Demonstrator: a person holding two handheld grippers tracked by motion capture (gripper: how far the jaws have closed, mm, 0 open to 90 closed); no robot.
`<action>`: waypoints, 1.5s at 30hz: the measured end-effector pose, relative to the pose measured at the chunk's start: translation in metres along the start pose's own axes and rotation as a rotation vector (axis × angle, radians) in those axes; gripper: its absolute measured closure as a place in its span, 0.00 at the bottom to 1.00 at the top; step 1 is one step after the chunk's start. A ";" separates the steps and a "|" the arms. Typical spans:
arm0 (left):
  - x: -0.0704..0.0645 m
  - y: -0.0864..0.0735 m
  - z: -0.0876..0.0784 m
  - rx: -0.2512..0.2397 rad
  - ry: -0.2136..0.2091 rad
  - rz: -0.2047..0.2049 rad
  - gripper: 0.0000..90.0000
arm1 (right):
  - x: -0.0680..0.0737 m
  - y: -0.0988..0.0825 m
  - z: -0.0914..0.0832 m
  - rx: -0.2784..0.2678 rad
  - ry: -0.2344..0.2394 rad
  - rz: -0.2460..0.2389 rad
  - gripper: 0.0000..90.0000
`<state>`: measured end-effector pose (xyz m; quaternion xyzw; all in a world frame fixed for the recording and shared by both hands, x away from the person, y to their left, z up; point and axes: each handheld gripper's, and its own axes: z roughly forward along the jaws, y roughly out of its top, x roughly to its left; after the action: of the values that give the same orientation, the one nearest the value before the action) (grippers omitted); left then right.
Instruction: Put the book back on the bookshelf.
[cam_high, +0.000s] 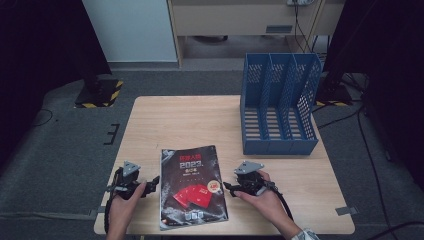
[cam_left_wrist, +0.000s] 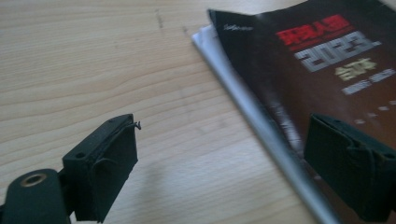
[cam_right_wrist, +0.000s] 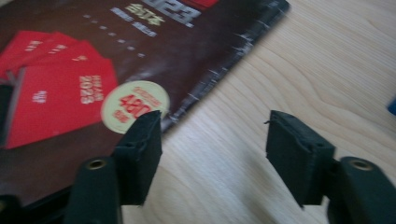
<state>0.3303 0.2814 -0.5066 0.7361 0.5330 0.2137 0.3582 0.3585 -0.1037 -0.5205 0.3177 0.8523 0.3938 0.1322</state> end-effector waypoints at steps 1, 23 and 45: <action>-0.003 0.001 -0.001 -0.001 -0.007 0.011 0.13 | 0.002 0.001 0.000 -0.003 0.013 -0.010 0.46; -0.031 0.007 0.026 0.065 -0.027 0.053 0.33 | 0.031 0.010 0.022 -0.008 0.144 -0.039 0.39; -0.026 0.003 0.036 0.068 -0.100 -0.010 0.42 | 0.050 0.002 0.028 -0.019 0.067 -0.094 0.28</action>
<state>0.3484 0.2452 -0.5256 0.7550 0.5251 0.1568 0.3601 0.3347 -0.0536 -0.5361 0.2629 0.8665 0.4056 0.1249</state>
